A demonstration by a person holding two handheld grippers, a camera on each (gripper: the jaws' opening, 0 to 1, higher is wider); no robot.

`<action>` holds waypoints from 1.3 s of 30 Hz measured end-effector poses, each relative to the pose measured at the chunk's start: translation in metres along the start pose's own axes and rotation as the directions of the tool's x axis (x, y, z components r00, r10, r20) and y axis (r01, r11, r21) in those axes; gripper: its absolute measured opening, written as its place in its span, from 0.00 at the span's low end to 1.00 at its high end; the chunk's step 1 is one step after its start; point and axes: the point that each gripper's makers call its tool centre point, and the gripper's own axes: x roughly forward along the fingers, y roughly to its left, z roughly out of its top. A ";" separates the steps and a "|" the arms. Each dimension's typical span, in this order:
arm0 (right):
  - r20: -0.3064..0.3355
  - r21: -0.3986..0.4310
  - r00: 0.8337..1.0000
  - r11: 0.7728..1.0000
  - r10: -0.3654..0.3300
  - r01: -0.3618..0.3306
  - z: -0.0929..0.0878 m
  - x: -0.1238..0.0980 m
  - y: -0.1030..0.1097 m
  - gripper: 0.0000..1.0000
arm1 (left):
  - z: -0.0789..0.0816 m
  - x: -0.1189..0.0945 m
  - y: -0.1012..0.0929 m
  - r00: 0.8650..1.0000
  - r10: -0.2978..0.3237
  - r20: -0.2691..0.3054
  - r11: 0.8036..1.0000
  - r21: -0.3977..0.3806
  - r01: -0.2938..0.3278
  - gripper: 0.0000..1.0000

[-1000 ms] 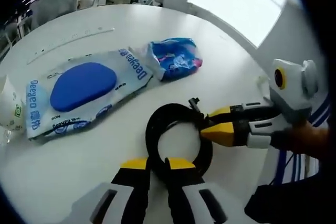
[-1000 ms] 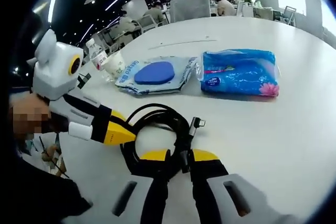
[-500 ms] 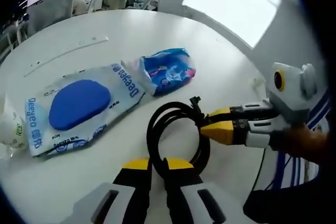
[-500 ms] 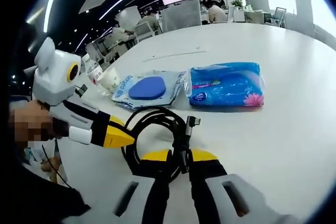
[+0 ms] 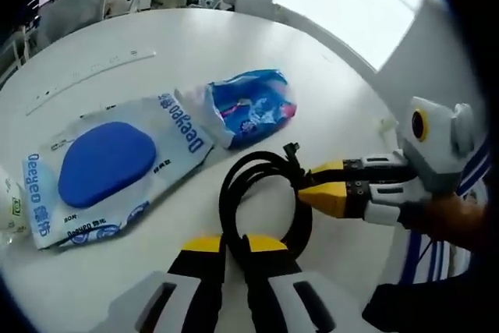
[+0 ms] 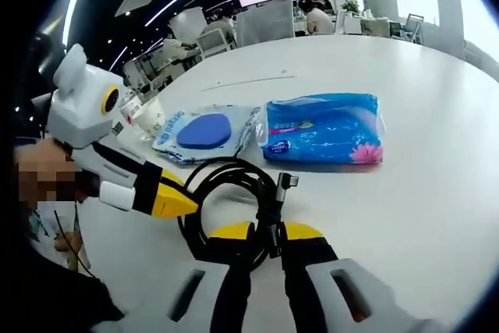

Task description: Arrange the tabletop items into an orderly group along one side of the table until the central work area is clear of visible clutter.

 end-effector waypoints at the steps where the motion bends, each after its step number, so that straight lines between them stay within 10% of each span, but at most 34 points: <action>1: -0.002 -0.004 1.000 1.000 -0.002 0.002 -0.001 0.001 0.000 0.09 | 0.000 0.000 0.000 1.000 0.001 -0.002 1.000 -0.002 -0.001 0.07; 19: 0.093 -0.091 0.995 0.996 0.025 -0.016 0.024 -0.017 0.016 0.22 | 0.001 -0.025 0.005 0.995 -0.005 0.097 0.998 0.070 -0.002 0.27; 27: 0.154 -0.132 0.986 0.990 0.062 -0.041 0.039 -0.035 0.030 0.37 | 0.004 -0.066 0.015 0.965 -0.001 0.261 0.988 0.151 -0.040 0.48; 39: 0.205 -0.186 0.976 0.982 0.071 -0.032 0.050 -0.067 0.035 0.57 | -0.034 -0.146 0.060 0.924 0.110 0.365 0.991 0.037 -0.132 0.61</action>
